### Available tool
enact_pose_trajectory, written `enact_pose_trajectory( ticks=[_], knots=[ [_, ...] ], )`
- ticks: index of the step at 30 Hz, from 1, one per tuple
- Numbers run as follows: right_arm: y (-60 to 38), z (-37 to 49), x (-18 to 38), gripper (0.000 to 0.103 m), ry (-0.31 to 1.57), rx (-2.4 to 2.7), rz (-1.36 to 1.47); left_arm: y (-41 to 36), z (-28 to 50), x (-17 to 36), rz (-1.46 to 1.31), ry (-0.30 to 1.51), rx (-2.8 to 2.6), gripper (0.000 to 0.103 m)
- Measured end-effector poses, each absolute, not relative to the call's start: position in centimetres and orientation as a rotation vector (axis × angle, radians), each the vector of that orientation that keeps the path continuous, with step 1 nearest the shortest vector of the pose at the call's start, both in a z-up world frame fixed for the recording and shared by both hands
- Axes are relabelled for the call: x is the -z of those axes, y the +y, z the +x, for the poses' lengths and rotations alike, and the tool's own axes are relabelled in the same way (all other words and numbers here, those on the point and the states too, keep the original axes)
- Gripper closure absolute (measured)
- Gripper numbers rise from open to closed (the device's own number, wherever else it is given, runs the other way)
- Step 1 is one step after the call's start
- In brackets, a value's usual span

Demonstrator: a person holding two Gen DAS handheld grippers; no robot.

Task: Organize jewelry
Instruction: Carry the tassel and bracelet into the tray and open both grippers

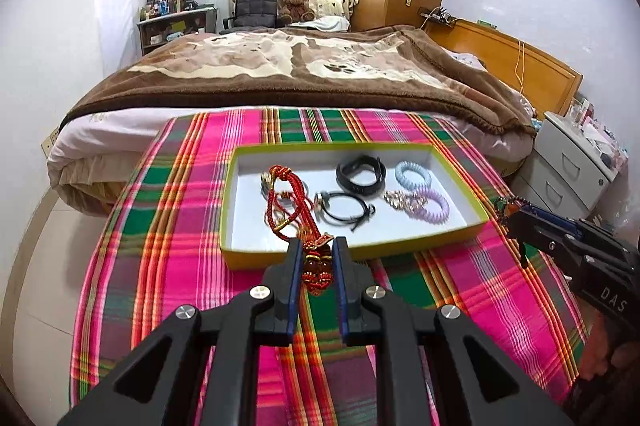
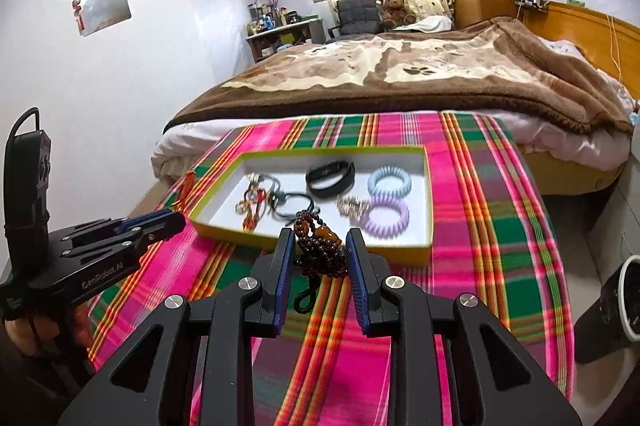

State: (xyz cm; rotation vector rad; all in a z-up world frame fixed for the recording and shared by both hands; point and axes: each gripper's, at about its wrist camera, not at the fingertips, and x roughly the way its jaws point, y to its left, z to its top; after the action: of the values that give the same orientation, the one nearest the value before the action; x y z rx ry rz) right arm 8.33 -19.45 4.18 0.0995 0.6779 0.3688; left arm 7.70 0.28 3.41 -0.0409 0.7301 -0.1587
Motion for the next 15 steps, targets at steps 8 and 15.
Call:
enact_pose_trajectory(
  ticks=[8, 15],
  knots=[
    [-19.2, 11.7, -4.4, 0.076, 0.668, -0.337, 0.095, 0.5, 10.4, -3.5, -0.039, 0.726, 0.161, 0.088],
    [-18.9, 15.0, -3.3, 0.076, 0.705, -0.322, 0.089, 0.4, 12.8, -2.4, -0.049, 0.759, 0.177, 0.088]
  ],
)
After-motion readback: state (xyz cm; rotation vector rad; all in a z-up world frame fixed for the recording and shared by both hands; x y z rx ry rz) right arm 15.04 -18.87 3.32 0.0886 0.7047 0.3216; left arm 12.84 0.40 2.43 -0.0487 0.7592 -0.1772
